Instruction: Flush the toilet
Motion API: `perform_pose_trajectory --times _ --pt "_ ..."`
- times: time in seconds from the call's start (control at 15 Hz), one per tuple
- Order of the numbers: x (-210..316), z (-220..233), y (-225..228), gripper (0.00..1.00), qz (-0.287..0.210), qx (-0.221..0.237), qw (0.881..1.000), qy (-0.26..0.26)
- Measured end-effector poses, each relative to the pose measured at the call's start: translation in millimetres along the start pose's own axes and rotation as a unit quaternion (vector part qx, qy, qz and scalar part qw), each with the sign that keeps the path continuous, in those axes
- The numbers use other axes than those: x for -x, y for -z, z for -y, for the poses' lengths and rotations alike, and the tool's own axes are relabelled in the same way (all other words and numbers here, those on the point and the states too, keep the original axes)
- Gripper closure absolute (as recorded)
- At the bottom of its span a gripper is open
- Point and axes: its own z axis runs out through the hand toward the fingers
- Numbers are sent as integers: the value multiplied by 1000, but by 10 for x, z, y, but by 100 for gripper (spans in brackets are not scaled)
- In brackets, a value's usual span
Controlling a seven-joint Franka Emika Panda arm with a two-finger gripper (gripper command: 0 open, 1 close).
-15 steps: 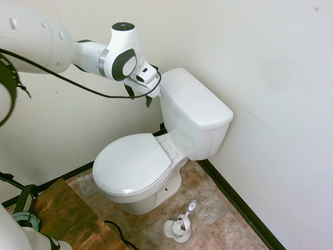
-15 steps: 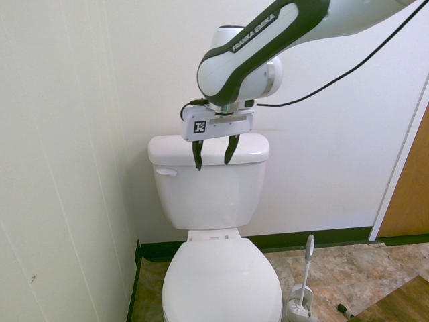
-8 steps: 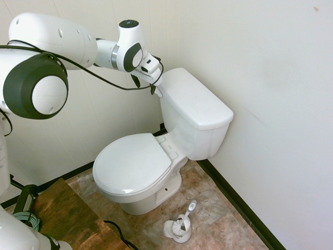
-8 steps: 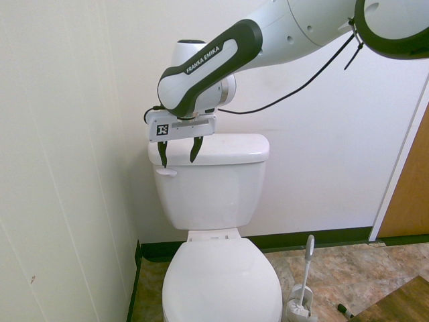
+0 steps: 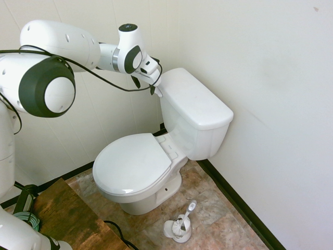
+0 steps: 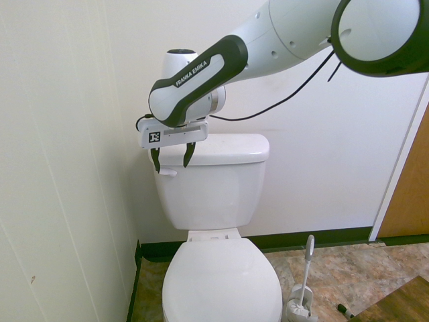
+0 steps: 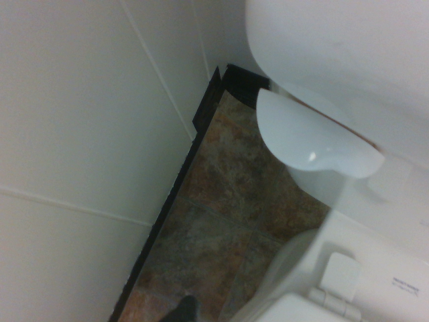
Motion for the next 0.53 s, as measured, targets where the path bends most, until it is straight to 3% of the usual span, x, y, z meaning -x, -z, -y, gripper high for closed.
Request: perform_pose_trajectory --times 0.53 --pt "-186 346 -333 100 -32 -15 999 -20"
